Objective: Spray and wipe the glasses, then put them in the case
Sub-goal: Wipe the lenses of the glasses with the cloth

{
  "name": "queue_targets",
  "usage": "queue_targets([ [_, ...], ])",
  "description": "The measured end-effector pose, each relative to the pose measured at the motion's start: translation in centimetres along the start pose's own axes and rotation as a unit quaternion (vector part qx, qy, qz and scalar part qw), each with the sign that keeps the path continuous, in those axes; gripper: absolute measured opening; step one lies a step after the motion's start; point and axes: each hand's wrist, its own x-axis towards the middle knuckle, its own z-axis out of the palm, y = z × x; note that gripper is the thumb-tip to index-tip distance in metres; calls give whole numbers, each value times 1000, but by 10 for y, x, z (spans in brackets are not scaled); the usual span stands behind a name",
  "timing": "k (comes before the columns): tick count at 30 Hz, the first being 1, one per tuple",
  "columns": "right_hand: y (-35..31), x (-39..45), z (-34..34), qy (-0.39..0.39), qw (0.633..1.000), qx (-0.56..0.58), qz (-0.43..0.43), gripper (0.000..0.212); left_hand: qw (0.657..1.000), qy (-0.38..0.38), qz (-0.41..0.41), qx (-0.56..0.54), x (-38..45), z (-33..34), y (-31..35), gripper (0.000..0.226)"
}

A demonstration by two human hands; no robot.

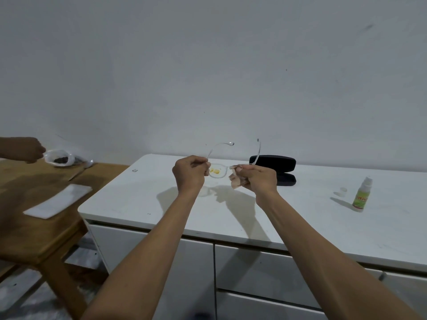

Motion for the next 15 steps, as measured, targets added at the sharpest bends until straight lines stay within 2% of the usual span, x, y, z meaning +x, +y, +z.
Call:
queue_targets([
  [5,-1,-2,-7,43,999,17,6,13,1000,-23,13,5,2,-10,-2,7],
  [11,-10,10,28,188,966,179,-16,16,998,-9,54,-10,-1,3,10,10],
  [13,-17,15,40,191,954,230,-18,19,998,3,63,-17,-1,10,14,12],
  [15,-22,16,48,159,960,228,-24,18,997,12,67,-21,1,14,18,14],
])
